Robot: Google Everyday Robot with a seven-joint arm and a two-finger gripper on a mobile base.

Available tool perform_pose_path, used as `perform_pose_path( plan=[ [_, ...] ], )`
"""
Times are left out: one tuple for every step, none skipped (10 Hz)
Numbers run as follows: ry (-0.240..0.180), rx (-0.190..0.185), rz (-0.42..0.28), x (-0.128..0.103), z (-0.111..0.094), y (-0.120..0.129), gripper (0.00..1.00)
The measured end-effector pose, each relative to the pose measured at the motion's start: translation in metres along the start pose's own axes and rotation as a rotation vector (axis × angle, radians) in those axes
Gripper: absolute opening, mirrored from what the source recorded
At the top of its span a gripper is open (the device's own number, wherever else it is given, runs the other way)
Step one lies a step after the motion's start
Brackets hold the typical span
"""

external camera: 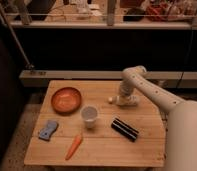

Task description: Stand the bottle upright

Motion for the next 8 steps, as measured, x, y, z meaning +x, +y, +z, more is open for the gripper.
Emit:
perform_pose_path(
  plan=[
    [-0.03, 0.008, -0.004, -0.006, -0.004, -0.001, 0.11],
    [-0.056, 0.021, -0.001, -0.009, -0.013, -0.002, 0.03],
    [-0.075, 0.029, 0.006, -0.011, -0.021, -0.002, 0.0],
    [-0.095, 0.04, 0.016, -0.013, -0.033, -0.003, 0.0],
    [-0.13, 0.056, 0.042, -0.017, -0.056, -0.004, 0.0],
    [-0.166, 0.064, 0.074, -0.017, -0.074, -0.004, 0.0],
    [-0.235, 0.073, 0.124, -0.017, -0.097, -0.004, 0.0],
    [-0.351, 0.084, 0.191, -0.014, -0.12, -0.001, 0.0]
  ],
)
